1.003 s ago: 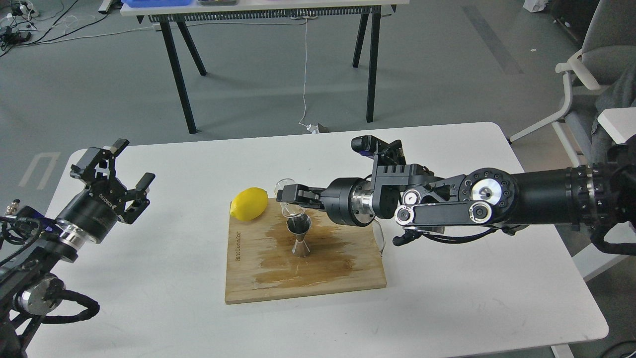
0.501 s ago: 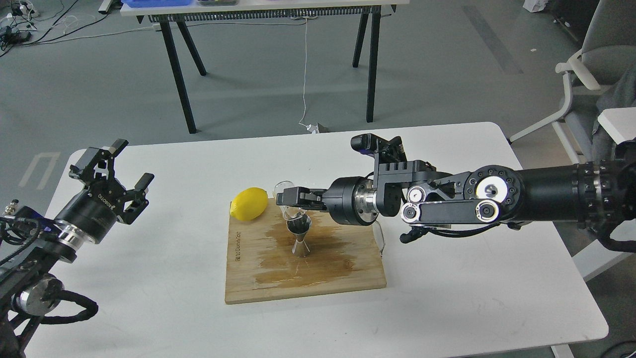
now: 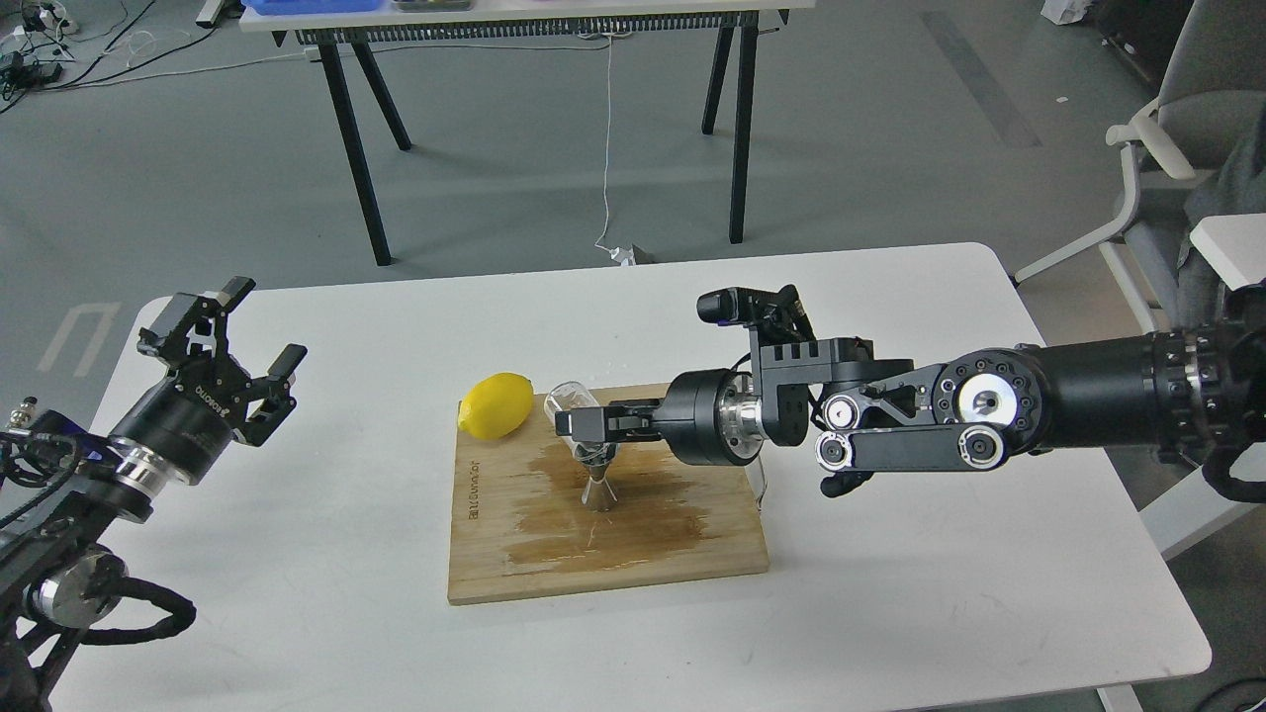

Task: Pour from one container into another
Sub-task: 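Tilt the glass over the jigger to pour its contents in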

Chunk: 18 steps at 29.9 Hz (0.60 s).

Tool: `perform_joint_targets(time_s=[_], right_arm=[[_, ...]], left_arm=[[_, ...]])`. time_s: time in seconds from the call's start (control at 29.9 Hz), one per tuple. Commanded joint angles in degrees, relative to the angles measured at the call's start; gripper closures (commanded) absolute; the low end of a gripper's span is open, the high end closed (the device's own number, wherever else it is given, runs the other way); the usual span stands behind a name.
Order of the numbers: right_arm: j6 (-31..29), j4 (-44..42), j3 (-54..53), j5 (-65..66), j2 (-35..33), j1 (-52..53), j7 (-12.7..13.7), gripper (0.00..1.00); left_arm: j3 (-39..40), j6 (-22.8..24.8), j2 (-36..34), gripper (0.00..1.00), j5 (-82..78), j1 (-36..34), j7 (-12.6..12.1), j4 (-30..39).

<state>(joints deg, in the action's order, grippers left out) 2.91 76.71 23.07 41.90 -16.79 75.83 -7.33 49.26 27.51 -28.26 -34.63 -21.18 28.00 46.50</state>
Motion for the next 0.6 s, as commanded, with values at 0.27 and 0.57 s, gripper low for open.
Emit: perform_joint_targets(time_s=[0.27, 0.57], right_arm=[[3.07, -0.33, 0.31, 1.25, 0.0, -0.24, -2.25, 0.67], [3.95, -0.42, 0.31, 1.6, -0.09, -0.33, -2.86, 0.67]], left_arm=[[-0.04, -0.09, 0.14, 0.01, 0.0, 0.0, 0.0, 0.0], [-0.04, -0.09, 0.23, 0.01, 0.0, 0.0, 0.0, 0.0]])
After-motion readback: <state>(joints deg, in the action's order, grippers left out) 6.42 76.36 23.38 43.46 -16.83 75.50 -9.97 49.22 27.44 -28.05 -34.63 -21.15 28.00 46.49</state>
